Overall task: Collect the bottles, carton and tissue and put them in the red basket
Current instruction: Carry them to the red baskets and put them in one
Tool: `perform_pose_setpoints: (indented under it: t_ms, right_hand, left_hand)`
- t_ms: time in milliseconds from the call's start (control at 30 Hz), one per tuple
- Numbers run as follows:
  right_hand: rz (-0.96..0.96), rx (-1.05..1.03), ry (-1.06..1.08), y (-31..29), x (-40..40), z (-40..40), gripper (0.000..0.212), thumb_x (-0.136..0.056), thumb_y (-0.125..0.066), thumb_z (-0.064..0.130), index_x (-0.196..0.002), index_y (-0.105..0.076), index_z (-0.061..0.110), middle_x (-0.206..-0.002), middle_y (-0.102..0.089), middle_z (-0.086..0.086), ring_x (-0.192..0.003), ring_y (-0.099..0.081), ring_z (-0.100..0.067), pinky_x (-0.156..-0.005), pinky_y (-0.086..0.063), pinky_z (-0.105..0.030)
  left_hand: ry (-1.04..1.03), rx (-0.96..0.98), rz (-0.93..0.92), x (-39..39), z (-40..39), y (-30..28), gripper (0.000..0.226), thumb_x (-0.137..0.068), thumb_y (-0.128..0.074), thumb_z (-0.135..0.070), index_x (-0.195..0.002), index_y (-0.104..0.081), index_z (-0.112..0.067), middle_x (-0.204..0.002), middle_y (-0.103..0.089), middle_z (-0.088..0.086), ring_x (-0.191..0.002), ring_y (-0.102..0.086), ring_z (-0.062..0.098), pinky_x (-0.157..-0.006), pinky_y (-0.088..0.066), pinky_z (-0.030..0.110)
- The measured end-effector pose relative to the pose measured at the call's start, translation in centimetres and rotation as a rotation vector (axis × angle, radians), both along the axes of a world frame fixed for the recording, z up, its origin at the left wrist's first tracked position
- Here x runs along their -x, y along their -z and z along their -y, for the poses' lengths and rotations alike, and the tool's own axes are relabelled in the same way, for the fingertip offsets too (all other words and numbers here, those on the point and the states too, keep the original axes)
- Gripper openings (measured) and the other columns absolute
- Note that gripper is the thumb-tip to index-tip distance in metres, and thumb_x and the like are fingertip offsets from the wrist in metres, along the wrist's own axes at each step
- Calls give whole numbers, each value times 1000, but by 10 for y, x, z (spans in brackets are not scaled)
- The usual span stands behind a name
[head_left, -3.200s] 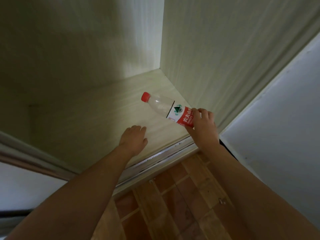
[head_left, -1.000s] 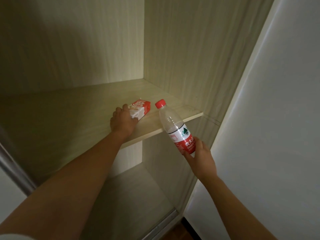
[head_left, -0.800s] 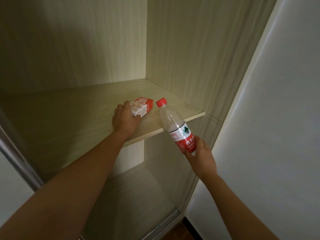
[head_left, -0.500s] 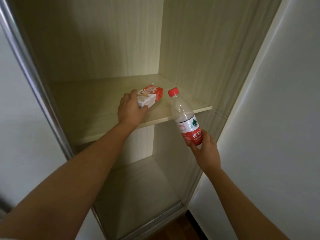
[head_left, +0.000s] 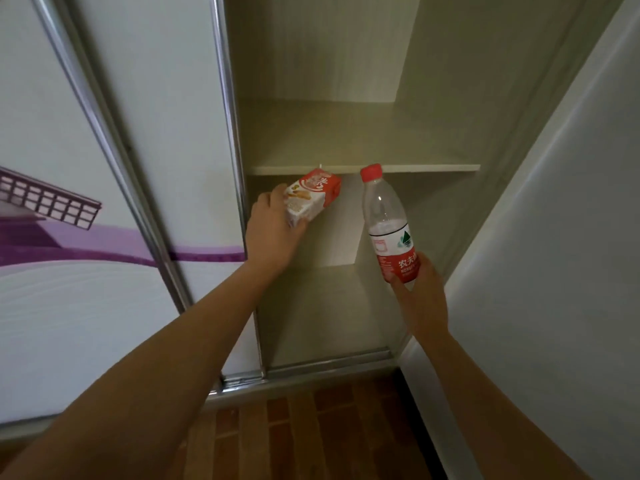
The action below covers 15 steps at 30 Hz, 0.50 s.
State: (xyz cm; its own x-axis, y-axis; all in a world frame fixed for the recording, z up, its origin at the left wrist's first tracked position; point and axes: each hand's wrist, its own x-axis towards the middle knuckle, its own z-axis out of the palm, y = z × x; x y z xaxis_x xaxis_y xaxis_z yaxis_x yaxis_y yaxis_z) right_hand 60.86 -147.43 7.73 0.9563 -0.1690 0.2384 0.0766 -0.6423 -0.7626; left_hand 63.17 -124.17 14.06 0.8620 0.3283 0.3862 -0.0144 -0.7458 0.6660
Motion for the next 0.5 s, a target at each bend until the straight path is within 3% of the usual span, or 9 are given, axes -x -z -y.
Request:
perform_pose_setpoints:
  t_ms: [167,400,500]
  right_hand:
    - [-28,17,-104,20,26,-26,62,-77,-60,45,-129,-40,19,-122,-55,-6,-110,-54,-23,-92,-51,-45]
    - [-29,3,-336,30,41,-110,64,-77,-58,51,-130,-41,20,-123,-57,-4,-109,-57,-20,-90,-53,-43]
    - [-21,15,-448,34,51,-159,63,-79,-63,42,-132,-40,18,-126,-54,-6,-112,-54,-21,-93,-50,-40]
  left_hand:
    - [-55,11,20,57,-34,21,66,-82,-67,-35,-138,-37,-16,-136,-48,9,-123,-49,24,-95,-47,37]
    - [-262,-21,24,131,-113,34,67,-82,-66,-34,-138,-37,-14,-136,-49,11,-123,-49,25,-94,-47,38]
    - [-365,-37,26,167,-152,40,66,-82,-66,-31,-138,-37,-13,-134,-49,13,-122,-48,26,-91,-47,38]
